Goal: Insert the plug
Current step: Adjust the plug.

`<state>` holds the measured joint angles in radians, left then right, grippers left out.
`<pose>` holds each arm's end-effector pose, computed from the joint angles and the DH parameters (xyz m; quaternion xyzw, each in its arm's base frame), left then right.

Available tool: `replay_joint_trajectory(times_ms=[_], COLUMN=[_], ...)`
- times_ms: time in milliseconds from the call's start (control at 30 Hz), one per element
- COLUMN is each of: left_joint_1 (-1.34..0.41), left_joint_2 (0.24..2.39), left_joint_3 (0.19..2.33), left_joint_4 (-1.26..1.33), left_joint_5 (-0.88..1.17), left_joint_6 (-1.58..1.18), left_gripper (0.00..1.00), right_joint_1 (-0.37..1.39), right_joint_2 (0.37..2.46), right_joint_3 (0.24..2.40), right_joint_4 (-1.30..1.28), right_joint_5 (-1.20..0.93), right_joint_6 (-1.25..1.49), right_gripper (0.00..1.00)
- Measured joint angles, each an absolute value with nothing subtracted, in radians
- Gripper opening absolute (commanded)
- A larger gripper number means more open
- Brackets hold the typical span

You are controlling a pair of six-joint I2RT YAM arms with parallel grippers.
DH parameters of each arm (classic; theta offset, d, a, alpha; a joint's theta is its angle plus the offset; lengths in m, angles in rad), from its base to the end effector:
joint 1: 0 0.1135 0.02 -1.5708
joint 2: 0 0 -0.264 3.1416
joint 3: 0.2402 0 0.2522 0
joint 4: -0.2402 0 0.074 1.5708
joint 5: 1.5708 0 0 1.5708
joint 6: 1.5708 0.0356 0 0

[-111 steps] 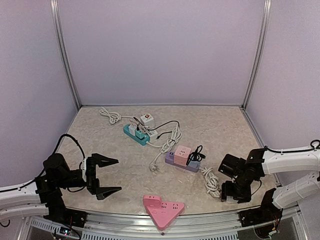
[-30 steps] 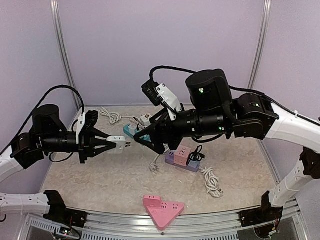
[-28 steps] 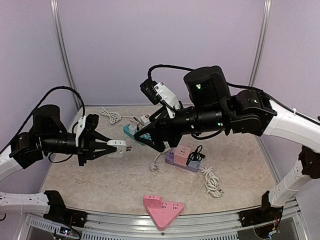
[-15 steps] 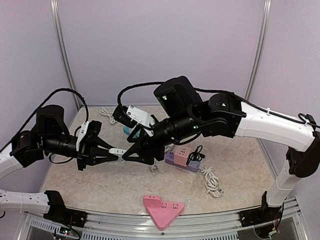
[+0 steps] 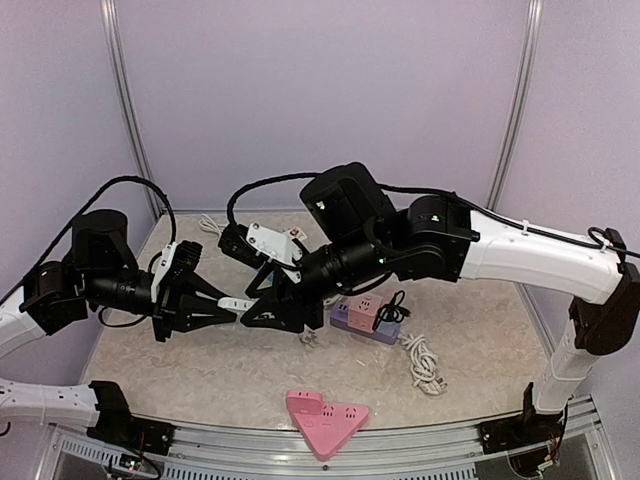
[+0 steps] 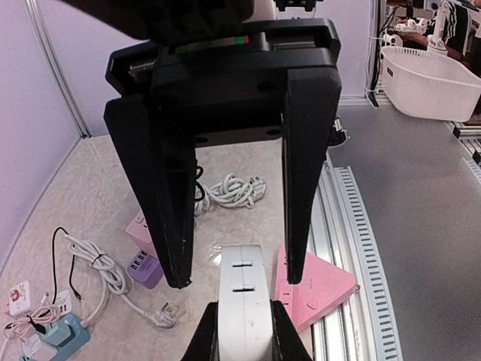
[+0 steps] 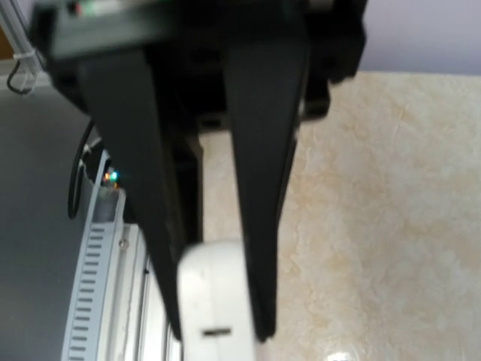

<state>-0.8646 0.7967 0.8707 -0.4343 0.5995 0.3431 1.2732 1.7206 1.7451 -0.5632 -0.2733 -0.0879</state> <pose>0.0964 -0.1439 0.3438 0.5844 0.5513 -0.3748 0.4626 0.1069 0.3812 0.3850 -0.5944 0.6274 0.3713 0.3393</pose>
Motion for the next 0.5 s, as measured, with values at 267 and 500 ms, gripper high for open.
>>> replay_joint_trajectory(times_ms=[267, 500], left_joint_1=[-0.864, -0.864], left_joint_2=[0.797, 0.799], left_joint_3=[0.870, 0.847], left_joint_4=[-0.443, -0.430], left_joint_5=[0.597, 0.606], left_joint_6=[0.315, 0.297], left_gripper=[0.00, 0.98], right_joint_1=[1.268, 1.267], right_joint_2=[1.745, 1.722], right_joint_3=[1.720, 1.642], right_joint_4=[-0.552, -0.471], right_joint_5=[-0.287, -0.295], right_joint_6=[-0.097, -0.092], right_gripper=[0.00, 0.00])
